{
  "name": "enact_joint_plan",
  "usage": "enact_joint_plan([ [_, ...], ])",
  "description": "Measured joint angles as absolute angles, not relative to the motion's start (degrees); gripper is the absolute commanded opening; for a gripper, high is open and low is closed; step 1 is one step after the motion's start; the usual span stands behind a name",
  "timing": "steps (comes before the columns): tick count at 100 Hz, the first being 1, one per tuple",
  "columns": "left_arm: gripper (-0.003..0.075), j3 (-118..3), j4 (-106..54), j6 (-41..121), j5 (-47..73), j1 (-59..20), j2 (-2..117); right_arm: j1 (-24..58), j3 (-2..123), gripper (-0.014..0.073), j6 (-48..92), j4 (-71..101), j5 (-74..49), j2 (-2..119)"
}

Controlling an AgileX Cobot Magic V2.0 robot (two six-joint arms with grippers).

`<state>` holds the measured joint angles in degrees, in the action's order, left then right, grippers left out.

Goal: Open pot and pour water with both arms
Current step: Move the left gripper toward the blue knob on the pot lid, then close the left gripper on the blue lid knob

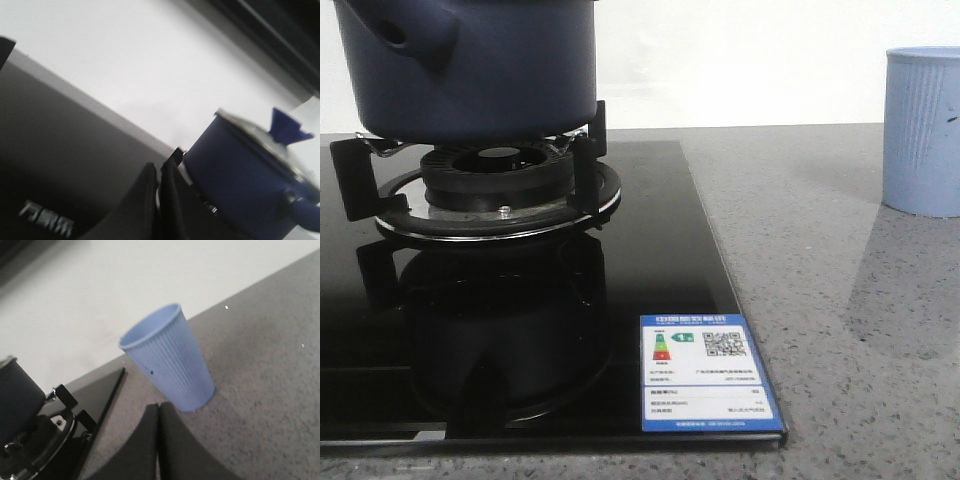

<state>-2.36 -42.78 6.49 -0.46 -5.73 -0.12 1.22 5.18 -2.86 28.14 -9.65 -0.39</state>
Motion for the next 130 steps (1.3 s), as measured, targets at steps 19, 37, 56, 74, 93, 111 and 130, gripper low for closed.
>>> enact_joint_plan([
  [19, -0.0016, -10.9, -35.8, 6.5, 4.4, -5.7, 0.2, 1.2, 12.7, -0.0060, -2.6, 21.4, -18.2, 1.4],
  [37, -0.0016, -21.4, -24.7, 6.5, 14.8, -5.7, 6.2, 1.2, 19.8, -0.0061, 3.9, 17.7, -28.8, 9.2],
  [56, -0.0016, -31.4, -21.9, 11.6, 25.5, -5.7, 14.7, 1.2, 27.1, -0.0061, 11.2, 17.1, -35.4, 16.7],
  [74, -0.0015, -35.8, -21.8, 16.6, 28.9, -7.5, 20.1, 1.2, 30.3, -0.0061, 12.6, 17.9, -36.5, 20.1],
  [93, -0.0015, -36.3, -21.9, 17.3, 27.4, -13.2, 23.0, 1.2, 30.4, -0.0047, 13.3, 22.4, -36.7, 20.6],
  [111, 0.0071, -36.3, -22.5, 17.7, 21.4, -17.7, 23.8, 1.2, 30.4, 0.0208, 14.0, 25.4, -37.8, 20.6],
  [130, 0.0346, -36.4, -22.8, 17.7, 18.9, -20.3, 26.1, 1.2, 30.4, 0.0472, 14.1, 26.0, -38.0, 20.6],
])
